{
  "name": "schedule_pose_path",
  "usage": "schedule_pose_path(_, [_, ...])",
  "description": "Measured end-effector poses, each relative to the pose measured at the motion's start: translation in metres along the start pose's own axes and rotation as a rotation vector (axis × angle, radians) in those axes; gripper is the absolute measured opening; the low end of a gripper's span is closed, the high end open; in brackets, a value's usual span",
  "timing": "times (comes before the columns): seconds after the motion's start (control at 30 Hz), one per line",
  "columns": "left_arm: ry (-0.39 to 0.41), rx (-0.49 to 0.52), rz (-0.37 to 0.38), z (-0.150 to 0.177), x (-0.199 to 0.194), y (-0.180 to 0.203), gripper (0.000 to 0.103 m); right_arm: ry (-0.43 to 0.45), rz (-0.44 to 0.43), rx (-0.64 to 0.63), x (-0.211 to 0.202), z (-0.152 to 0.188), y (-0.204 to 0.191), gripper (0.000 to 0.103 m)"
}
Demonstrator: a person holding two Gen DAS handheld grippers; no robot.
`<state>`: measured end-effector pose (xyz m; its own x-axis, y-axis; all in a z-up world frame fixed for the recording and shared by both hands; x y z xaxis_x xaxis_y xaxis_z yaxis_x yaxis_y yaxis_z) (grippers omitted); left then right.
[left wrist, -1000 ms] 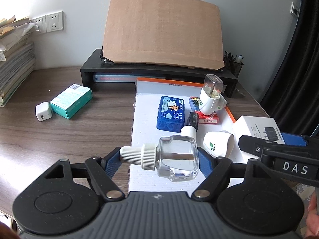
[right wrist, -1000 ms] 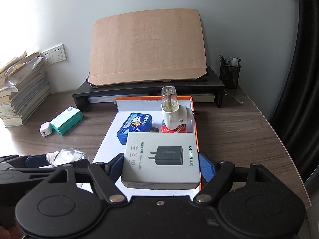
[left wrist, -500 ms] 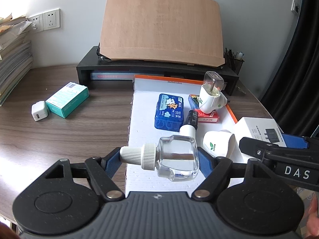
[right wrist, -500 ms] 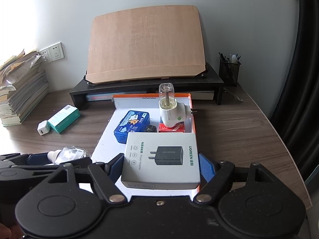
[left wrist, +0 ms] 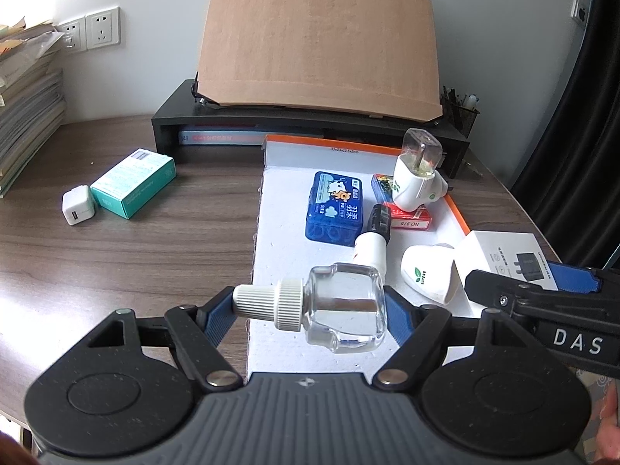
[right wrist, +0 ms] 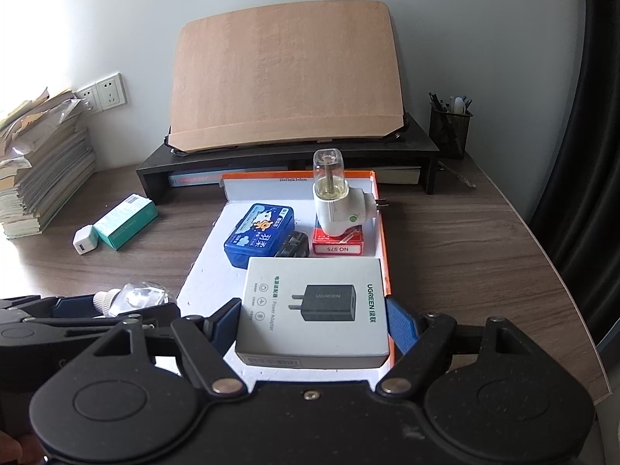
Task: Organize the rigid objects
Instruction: 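Lower the charger box into the white box and open the right tool while the left tool holds the refill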
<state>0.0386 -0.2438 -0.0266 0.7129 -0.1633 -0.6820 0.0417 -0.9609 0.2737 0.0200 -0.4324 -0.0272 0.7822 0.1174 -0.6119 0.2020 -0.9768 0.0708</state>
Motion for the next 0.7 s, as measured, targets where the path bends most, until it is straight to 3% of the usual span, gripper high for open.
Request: schedule_pose_path(0.7, [-0.020, -0.025, -0.017, 0.002, 0.010, -0.002, 0.079, -0.031, -0.014, -0.024, 0.012, 0.006, 0.002, 0.092])
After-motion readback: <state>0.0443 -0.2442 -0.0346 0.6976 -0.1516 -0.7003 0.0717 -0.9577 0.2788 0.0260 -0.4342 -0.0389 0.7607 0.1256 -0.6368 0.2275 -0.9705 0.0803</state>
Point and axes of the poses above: each gripper's, at about its wrist camera, not at the fingertips, and x roughly the way its jaws point, y to its right, z to its underside, the point moved 4 cm from there along x, roughly the way its jaws point, and after that the axes turned 12 degrees about -x, right-handed, at the moved point
